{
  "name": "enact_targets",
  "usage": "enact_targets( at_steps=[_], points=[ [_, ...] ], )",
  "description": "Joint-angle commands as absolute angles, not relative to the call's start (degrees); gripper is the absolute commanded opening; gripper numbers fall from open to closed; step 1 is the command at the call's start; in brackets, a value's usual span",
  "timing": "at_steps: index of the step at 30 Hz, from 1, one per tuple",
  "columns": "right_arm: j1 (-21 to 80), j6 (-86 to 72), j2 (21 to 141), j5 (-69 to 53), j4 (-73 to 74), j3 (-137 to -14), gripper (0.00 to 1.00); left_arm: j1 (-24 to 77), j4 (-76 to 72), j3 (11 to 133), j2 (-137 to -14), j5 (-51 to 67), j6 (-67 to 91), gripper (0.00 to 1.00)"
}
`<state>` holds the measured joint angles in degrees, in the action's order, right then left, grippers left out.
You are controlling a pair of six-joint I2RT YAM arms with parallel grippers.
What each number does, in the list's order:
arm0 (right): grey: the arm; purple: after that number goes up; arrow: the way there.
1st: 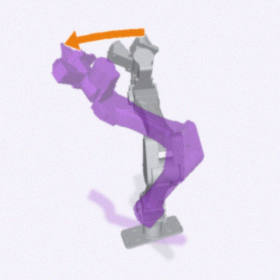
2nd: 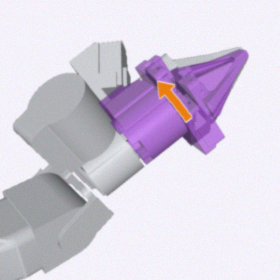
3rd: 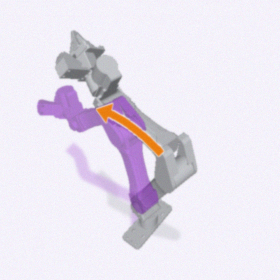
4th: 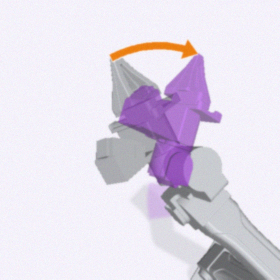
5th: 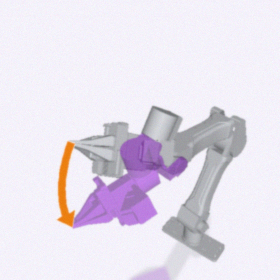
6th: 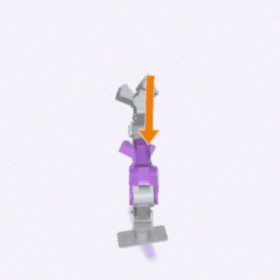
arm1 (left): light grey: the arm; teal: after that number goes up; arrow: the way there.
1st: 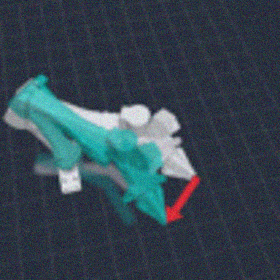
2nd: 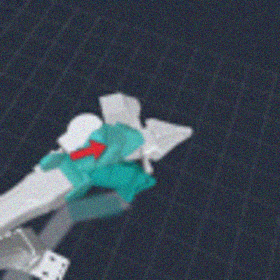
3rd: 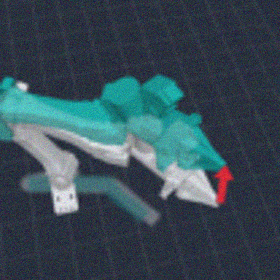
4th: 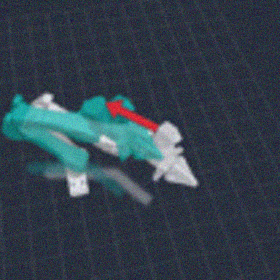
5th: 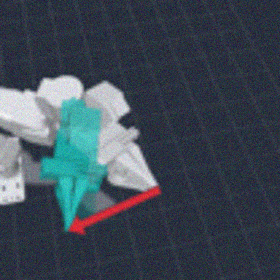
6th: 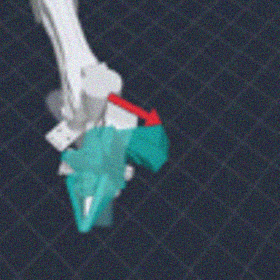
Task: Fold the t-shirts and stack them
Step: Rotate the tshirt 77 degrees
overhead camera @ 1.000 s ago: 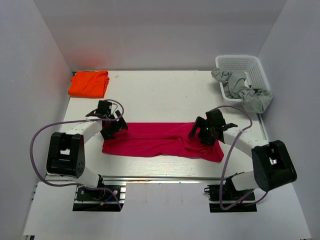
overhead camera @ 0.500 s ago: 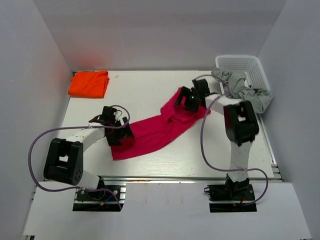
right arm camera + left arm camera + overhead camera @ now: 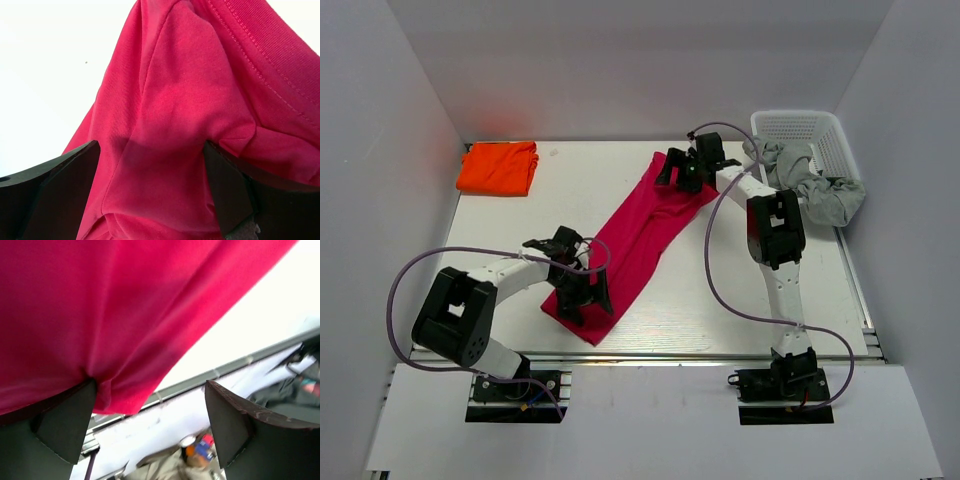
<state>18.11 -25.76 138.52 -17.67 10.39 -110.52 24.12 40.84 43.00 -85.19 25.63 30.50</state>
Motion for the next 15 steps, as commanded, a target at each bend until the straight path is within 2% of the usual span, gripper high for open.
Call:
enact_targets(
  at_steps=[1,9,15],
  points=[
    [17.3,-22.5,141.9,-14.3,17.9,-111.0,0.90,26.6,44.1,41.6,-85.8,28.6,28.2,1.00],
    [17.5,-13.8,142.6,-13.4,23.6,-116.6,0.90,31.7,39.4,42.7,-87.9,29.4,27.6,1.00],
    [17.3,-9.7,149.3,-12.8,29.8,-127.2,0.90,34.3,36.7,45.5,-90.1,28.1,29.6,1.00]
  ],
)
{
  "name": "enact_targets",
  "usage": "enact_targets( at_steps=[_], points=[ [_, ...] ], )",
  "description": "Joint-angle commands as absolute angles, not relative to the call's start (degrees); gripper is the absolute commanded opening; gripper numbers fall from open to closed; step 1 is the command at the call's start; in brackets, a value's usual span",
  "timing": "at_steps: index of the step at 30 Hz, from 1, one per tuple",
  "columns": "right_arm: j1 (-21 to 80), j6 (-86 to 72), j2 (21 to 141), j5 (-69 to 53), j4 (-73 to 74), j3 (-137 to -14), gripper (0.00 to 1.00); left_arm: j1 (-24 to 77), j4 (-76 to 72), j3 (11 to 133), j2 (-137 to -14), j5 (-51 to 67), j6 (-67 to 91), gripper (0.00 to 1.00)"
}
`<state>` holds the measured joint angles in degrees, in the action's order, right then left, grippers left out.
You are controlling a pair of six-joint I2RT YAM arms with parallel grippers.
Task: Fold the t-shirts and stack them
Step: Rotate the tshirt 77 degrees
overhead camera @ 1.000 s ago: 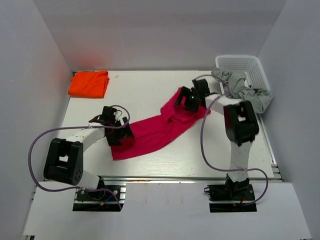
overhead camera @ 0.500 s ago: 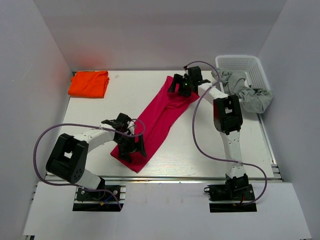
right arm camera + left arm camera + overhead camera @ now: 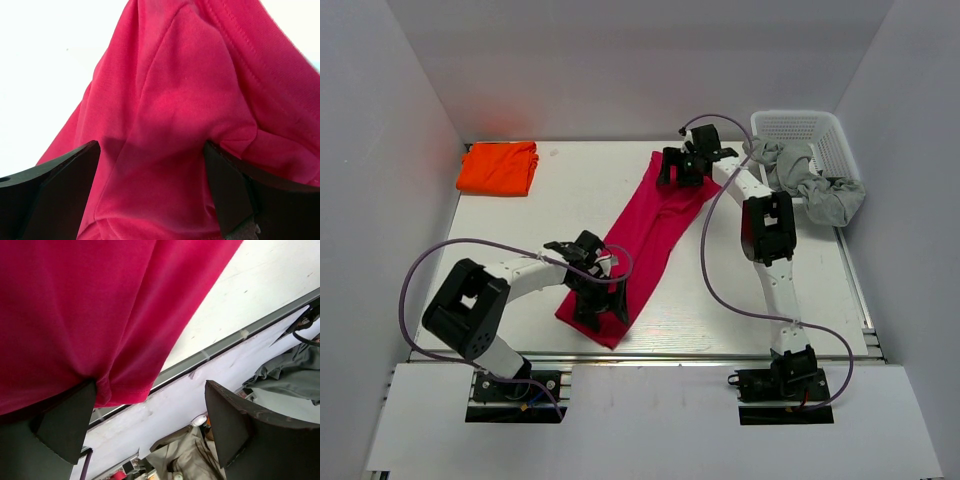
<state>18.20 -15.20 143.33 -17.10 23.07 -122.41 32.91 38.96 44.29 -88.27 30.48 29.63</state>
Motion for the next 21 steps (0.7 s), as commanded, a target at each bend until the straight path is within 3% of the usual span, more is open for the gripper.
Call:
enact_targets(
  at_steps=[1,14,21],
  points=[
    [17.3,-9.4,149.8,-12.4,30.3,-128.2,0.90,34.8,36.7,46.4,-90.1,28.1,29.6,1.00],
    [16.1,-6.8,150.9,-12.0,23.0,-131.4,0.90,42.7,26.3,56.8,-97.2,33.0,38.1,1.00],
    [16.3,-2.4,143.6,-8.4,24.3,-131.0,0.90,47.9,34.8,68.6,-96.6,22.6,31.6,1.00]
  ],
)
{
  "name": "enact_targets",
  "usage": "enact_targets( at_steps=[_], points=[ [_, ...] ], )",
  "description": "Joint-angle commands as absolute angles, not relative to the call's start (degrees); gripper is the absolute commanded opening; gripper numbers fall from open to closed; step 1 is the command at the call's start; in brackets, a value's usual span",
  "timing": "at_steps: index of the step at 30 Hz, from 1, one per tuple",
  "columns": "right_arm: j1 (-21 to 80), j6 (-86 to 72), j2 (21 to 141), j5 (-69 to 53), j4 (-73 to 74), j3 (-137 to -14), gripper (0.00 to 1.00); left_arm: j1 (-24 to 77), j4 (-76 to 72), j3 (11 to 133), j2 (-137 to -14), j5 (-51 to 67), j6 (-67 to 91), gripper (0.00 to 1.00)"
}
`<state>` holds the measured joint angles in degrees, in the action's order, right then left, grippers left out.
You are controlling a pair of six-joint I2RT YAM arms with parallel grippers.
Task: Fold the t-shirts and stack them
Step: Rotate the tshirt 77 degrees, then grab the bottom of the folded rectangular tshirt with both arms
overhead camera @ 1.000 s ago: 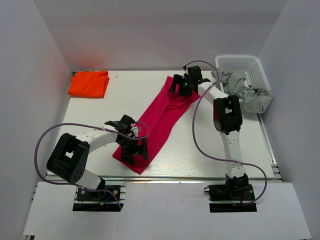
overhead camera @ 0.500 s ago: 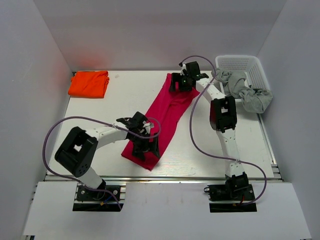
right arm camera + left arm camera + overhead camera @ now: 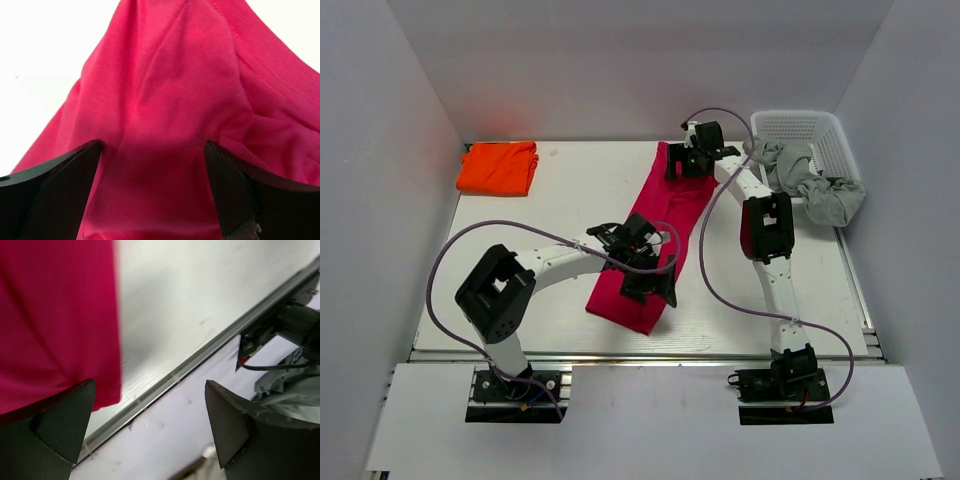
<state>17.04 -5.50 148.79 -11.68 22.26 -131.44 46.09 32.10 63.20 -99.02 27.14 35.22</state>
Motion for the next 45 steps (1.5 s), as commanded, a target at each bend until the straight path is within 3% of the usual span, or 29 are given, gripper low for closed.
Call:
enact_targets(
  at_steps=[1,6,13,17,21,25,29,33,38,45],
  points=[
    [16.3,-2.2,142.7,-8.2,24.7,-130.2,0.90,48.4,36.5,70.4,-96.6,21.6,28.5,1.00],
    [17.1,-0.4,136.7,-8.3,29.3,-132.3,0.90,49.7,40.5,71.2,-93.0,15.7,24.3,1.00],
    [20.2,-3.4,123.5,-4.0,39.5,-122.4,0.90,47.1,46.0,62.3,-78.8,-15.7,32.8,1.00],
    [25.5,-7.5,112.1,-4.7,38.1,-98.6,0.90,43.9,49.8,59.3,-75.2,-26.2,37.2,1.00],
    [33.5,-11.6,93.6,-6.7,27.7,-77.0,0.90,39.6,41.7,53.2,-72.3,-22.0,36.6,1.00],
    [41.8,-14.2,86.3,-7.2,24.7,-62.4,0.90,36.0,39.9,48.7,-72.3,-19.4,36.6,1.00],
    [51.8,-18.4,87.3,-4.1,28.9,-60.6,0.89,34.8,34.3,43.0,-70.9,-12.9,36.6,0.98],
    [58.3,-23.2,90.4,-4.7,27.1,-59.4,0.87,34.8,27.0,38.2,-69.8,-5.9,33.2,0.86],
    [61.1,-26.5,92.5,-2.6,23.6,-57.2,0.82,34.8,25.0,36.4,-72.3,-2.3,32.7,0.72],
    [62.0,-28.2,95.4,-1.6,19.2,-54.5,0.64,34.8,21.7,35.3,-75.1,0.6,31.6,0.53]
  ],
)
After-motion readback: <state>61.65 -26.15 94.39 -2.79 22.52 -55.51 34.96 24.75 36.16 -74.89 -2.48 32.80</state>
